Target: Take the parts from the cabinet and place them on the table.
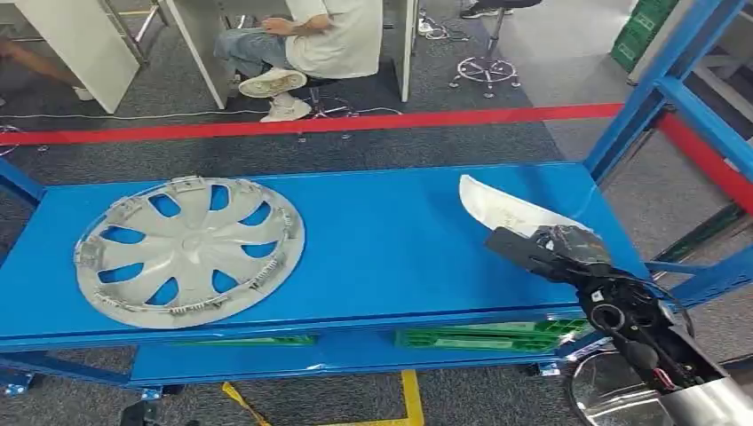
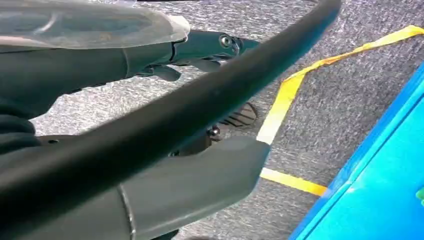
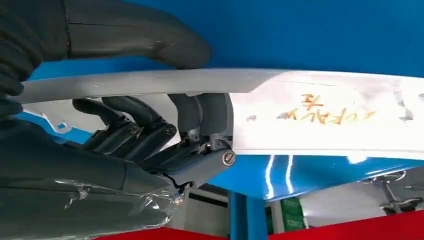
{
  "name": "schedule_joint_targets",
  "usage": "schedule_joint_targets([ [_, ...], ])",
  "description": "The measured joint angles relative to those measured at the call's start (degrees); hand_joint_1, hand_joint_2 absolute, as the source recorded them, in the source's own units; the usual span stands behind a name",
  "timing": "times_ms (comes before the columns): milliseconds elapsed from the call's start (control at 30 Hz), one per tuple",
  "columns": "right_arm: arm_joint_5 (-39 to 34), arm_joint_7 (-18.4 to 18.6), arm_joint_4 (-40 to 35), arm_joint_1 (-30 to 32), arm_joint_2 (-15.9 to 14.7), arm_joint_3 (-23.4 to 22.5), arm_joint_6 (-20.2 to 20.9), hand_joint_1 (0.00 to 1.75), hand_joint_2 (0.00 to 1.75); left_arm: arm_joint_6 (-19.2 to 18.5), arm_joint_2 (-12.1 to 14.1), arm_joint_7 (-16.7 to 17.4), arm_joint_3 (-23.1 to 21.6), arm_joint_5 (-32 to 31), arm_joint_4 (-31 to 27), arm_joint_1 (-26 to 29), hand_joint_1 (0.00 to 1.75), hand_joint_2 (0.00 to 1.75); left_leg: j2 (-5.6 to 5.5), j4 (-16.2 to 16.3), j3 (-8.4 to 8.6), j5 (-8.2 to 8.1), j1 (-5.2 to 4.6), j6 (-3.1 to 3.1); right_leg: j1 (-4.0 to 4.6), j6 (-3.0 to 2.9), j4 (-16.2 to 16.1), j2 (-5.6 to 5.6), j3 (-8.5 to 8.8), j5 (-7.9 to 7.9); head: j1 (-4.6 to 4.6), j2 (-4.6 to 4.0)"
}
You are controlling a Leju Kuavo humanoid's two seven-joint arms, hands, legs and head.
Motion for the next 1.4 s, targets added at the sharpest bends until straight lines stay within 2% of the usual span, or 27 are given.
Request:
schedule_joint_targets([
  [133,-0.87,-0.02,-0.85,0.34,0.00,-0.02,-0.35,1.75,1.75,0.13,0.02,-1.59,0.00,-0.85,0.00,0.00,0.00,1.75,0.00,0.00,0.00,0.00,0.00,0.00,0.00,0.00,0.00,0.00,0.00,0.00,0.02,0.00],
  [233,-1.88,-0.15,-1.90,0.81,0.00,-0.11,-1.27,1.75,1.75,0.15,0.04,-1.57,0.09,-0.04,0.00,0.00,0.00,1.75,0.00,0.00,0.00,0.00,0.00,0.00,0.00,0.00,0.00,0.00,0.00,0.00,0.00,0.00],
  [400,-3.12,-1.55,-3.50,1.45,0.00,-0.66,-4.85,1.75,1.75,-0.35,0.05,-1.38,0.37,0.50,0.00,0.01,0.00,1.75,0.00,0.00,-0.02,0.00,0.00,0.00,0.00,0.00,0.00,0.00,-0.01,0.00,0.00,0.00],
  [567,-4.61,-6.04,-5.86,2.54,0.02,-1.40,-11.79,1.75,1.75,-0.15,0.02,-1.38,0.48,0.52,0.00,0.02,0.00,1.75,-0.01,-0.01,-0.03,0.00,0.00,0.00,0.00,0.01,0.00,-0.01,-0.01,-0.01,0.00,0.00],
  [667,-6.38,-10.72,-7.98,3.40,0.31,-2.27,-17.14,1.75,1.75,0.15,0.00,-1.38,0.61,0.50,0.00,0.04,0.00,1.75,-0.02,-0.01,-0.03,0.00,0.00,0.00,0.00,0.01,0.00,-0.01,-0.01,-0.01,0.02,0.00],
  [767,-6.86,-13.51,-10.65,3.99,0.88,-2.58,-20.11,1.75,1.75,0.17,0.00,-1.42,0.85,0.59,0.00,0.03,0.00,1.75,-0.01,-0.02,-0.03,0.00,0.00,0.00,0.00,0.01,0.00,-0.01,-0.01,-0.01,0.00,0.00],
  [1133,-6.95,-14.82,-15.15,4.68,1.88,-2.97,-21.16,1.75,1.75,0.17,-0.07,-1.46,0.92,0.94,0.00,0.04,0.00,1.75,-0.01,-0.03,-0.03,0.00,-0.01,0.00,0.00,0.01,0.00,-0.02,-0.01,-0.02,0.00,0.00],
  [1200,-7.30,-16.37,-15.72,4.85,2.08,-3.06,-22.76,1.75,1.75,0.17,-0.07,-1.55,0.94,1.03,0.00,0.04,0.00,1.75,-0.02,-0.03,-0.03,0.00,-0.01,0.00,0.00,0.01,0.00,-0.02,-0.01,-0.02,0.02,0.00],
  [1300,-11.20,-20.97,-17.03,5.21,2.60,-3.08,-25.60,1.75,1.75,0.33,-0.09,-1.64,0.94,1.07,0.00,0.04,0.00,1.75,-0.02,-0.03,-0.03,-0.01,-0.01,0.00,0.00,0.01,0.00,-0.02,-0.01,-0.02,0.02,0.00],
  [1400,-21.59,-28.05,-18.54,5.53,3.21,-3.08,-25.79,1.75,1.75,0.53,-0.09,-1.64,0.96,1.05,0.00,0.04,0.00,1.75,-0.02,-0.03,-0.03,-0.01,0.00,0.00,0.00,0.01,0.00,-0.02,-0.02,-0.03,-0.02,0.00],
])
